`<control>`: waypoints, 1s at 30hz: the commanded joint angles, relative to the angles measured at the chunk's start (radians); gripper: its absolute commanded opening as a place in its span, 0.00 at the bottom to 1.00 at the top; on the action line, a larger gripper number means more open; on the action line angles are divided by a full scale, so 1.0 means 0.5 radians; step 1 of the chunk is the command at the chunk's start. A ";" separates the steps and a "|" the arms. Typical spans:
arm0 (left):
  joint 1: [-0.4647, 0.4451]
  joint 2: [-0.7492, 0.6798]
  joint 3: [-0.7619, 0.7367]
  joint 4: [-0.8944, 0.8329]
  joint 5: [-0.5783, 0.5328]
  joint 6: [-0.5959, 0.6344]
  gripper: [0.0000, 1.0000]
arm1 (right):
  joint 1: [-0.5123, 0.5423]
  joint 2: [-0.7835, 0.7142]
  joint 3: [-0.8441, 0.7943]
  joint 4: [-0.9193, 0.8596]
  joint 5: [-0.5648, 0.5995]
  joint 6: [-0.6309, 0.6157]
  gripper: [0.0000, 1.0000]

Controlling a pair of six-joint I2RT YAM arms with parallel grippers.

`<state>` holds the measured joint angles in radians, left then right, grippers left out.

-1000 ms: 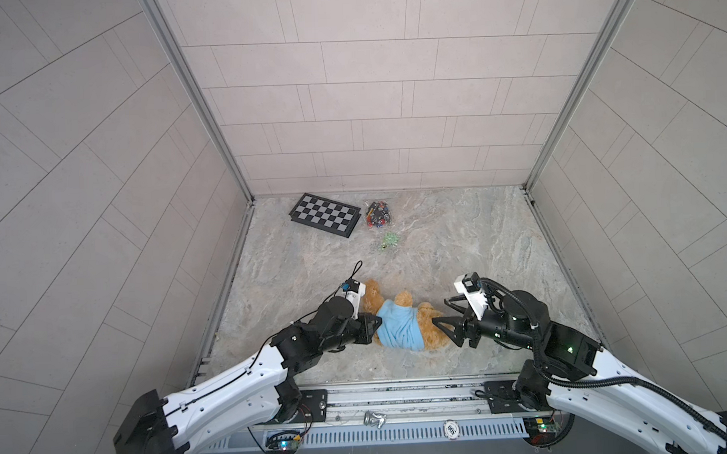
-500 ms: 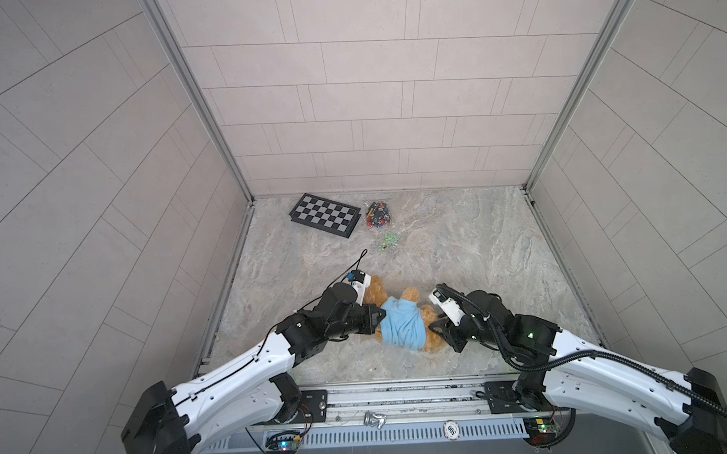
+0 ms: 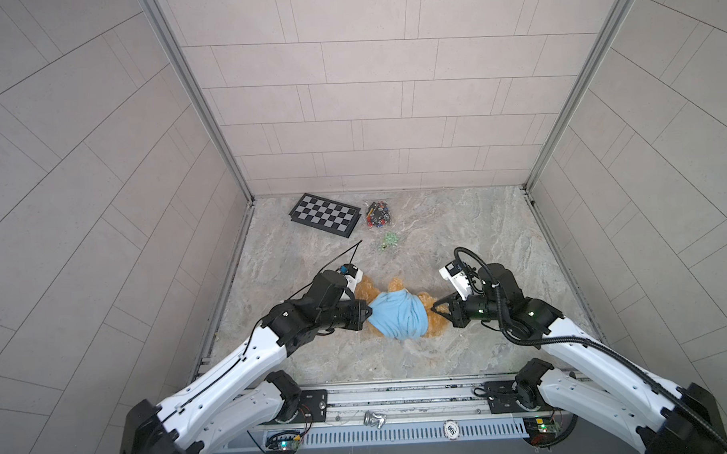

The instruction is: Dress the teddy bear

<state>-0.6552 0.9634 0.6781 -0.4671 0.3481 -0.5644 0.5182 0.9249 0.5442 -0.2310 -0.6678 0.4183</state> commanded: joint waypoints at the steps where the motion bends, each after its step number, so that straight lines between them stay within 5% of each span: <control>1: 0.187 0.169 -0.135 0.191 -0.047 0.104 0.00 | -0.045 0.179 0.005 0.077 -0.051 -0.089 0.00; 5: 0.118 0.241 -0.101 0.550 -0.026 -0.036 0.13 | -0.003 0.342 0.084 0.057 -0.024 -0.103 0.00; 11: -0.073 -0.012 -0.081 0.462 -0.163 -0.099 0.35 | 0.016 0.264 -0.030 0.228 0.092 -0.075 0.00; 20: -0.662 -0.286 -0.227 0.333 -0.621 -0.360 0.28 | 0.025 0.304 -0.022 0.234 0.123 -0.094 0.00; 30: -0.686 0.038 -0.195 0.519 -0.669 -0.268 0.22 | 0.033 0.321 -0.055 0.284 0.136 -0.093 0.00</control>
<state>-0.9951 0.9474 0.5514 -0.2497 0.0433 -0.7219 0.5285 1.0828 0.5278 -0.1230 -0.6125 0.3851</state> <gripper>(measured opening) 0.217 0.058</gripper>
